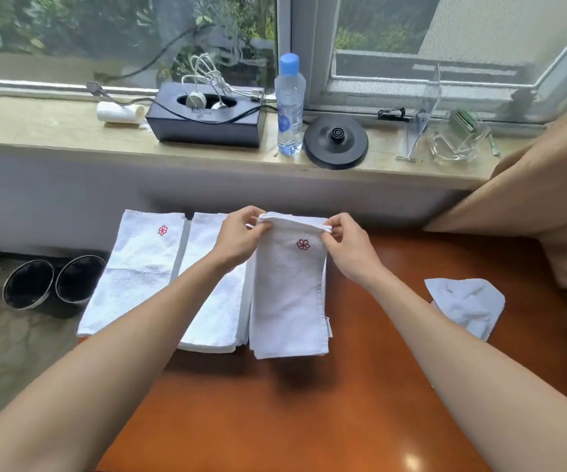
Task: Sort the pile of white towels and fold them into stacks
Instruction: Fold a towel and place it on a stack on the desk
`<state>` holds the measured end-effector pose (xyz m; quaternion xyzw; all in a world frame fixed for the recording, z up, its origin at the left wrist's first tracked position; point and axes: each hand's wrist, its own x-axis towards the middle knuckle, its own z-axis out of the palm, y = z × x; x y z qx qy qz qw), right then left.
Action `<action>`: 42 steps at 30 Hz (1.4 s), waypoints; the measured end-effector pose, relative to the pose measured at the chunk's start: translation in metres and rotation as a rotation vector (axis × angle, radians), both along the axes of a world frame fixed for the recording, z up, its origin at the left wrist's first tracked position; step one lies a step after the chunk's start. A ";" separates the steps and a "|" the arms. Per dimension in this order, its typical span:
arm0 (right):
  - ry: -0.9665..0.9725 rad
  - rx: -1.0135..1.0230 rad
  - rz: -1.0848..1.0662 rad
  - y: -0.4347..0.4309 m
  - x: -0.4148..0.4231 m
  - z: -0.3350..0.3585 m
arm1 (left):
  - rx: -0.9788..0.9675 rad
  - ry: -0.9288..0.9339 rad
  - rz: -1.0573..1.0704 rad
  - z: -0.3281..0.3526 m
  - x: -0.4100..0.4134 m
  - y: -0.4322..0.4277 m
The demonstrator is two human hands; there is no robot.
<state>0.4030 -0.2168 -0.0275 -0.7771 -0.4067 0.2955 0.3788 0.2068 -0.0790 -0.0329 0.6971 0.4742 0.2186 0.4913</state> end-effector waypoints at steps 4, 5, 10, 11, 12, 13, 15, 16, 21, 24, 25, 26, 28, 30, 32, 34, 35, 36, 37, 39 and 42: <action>0.012 0.005 -0.076 0.017 0.005 -0.023 | 0.054 0.068 -0.050 -0.020 0.014 0.023; 0.015 0.001 -0.085 0.021 0.005 -0.027 | 0.064 0.087 -0.056 -0.024 0.017 0.028; -0.014 -0.037 -0.083 0.043 0.010 -0.044 | 0.063 0.166 -0.071 -0.046 0.029 0.045; -0.016 -0.051 -0.085 0.047 0.011 -0.047 | 0.056 0.191 -0.072 -0.048 0.031 0.046; -0.019 -0.067 -0.086 0.051 0.013 -0.050 | 0.048 0.210 -0.071 -0.051 0.033 0.049; -0.027 -0.086 -0.085 0.054 0.015 -0.053 | 0.037 0.219 -0.067 -0.053 0.034 0.050; -0.058 -0.111 -0.086 0.058 0.019 -0.059 | 0.044 0.231 -0.073 -0.058 0.039 0.053; -0.070 -0.116 -0.086 0.058 0.019 -0.063 | 0.061 0.240 -0.085 -0.060 0.041 0.054; -0.210 -0.127 -0.014 0.038 0.007 -0.078 | 0.378 0.339 -0.201 -0.078 0.044 0.041; -0.369 -0.141 0.032 0.013 -0.007 -0.083 | 0.657 0.404 -0.260 -0.086 0.041 0.015; -0.410 -0.137 0.059 0.006 -0.012 -0.084 | 0.663 0.415 -0.309 -0.087 0.038 0.006; -0.439 -0.144 0.095 0.000 -0.018 -0.085 | 0.652 0.429 -0.375 -0.089 0.033 -0.004; -0.483 -0.187 0.192 -0.013 -0.032 -0.087 | 0.642 0.484 -0.477 -0.096 0.018 -0.023; -0.504 -0.238 0.258 -0.027 -0.045 -0.089 | 0.628 0.552 -0.516 -0.101 0.003 -0.042; -0.494 -0.281 0.275 -0.043 -0.058 -0.090 | 0.595 0.581 -0.518 -0.102 -0.009 -0.064; -0.474 -0.306 0.276 -0.067 -0.071 -0.089 | 0.578 0.572 -0.524 -0.102 -0.020 -0.092; -0.466 -0.312 0.281 -0.081 -0.077 -0.090 | 0.577 0.564 -0.529 -0.103 -0.026 -0.107; -0.461 -0.319 0.288 -0.096 -0.084 -0.090 | 0.574 0.561 -0.542 -0.104 -0.032 -0.122; -0.460 -0.328 0.296 -0.112 -0.090 -0.091 | 0.565 0.568 -0.554 -0.105 -0.040 -0.138; -0.455 -0.345 0.308 -0.142 -0.099 -0.092 | 0.549 0.593 -0.554 -0.107 -0.054 -0.167; -0.407 -0.395 0.256 -0.181 -0.102 -0.093 | 0.527 0.601 -0.534 -0.106 -0.063 -0.202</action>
